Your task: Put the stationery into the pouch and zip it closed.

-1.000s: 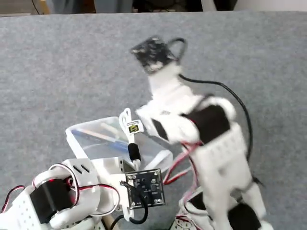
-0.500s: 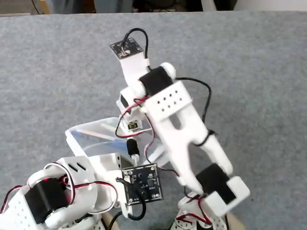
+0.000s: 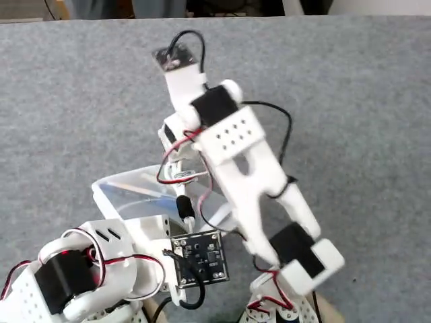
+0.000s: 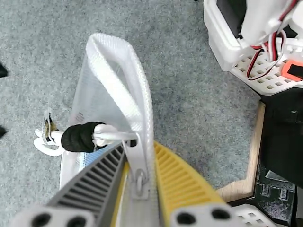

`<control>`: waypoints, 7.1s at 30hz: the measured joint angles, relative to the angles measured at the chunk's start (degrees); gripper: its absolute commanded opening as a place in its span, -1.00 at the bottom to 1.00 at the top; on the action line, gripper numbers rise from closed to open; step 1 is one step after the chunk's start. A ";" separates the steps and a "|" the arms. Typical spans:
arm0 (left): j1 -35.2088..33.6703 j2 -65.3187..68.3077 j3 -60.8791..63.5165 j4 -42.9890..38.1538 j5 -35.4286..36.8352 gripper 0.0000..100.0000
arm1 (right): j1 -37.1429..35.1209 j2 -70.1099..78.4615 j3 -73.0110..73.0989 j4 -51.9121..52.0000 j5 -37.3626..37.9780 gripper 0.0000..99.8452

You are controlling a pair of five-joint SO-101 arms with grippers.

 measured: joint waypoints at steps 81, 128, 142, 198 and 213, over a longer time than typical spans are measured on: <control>1.67 0.09 -0.70 0.62 3.52 -0.94 | -8.00 7.91 7.82 0.09 18.29 -0.72; -9.23 0.70 -5.54 -5.36 3.52 -0.94 | 38.59 -21.19 23.91 0.53 28.22 -0.98; -9.14 1.05 -5.54 -5.80 3.43 -0.94 | 56.35 -23.12 25.67 0.09 34.99 -0.98; -9.49 1.05 -5.63 -7.03 3.78 -0.94 | 90.81 -13.71 24.79 -21.54 41.32 -0.98; -15.91 1.14 -5.54 -10.02 3.78 -0.94 | 91.87 -1.76 7.65 -10.46 41.32 -0.98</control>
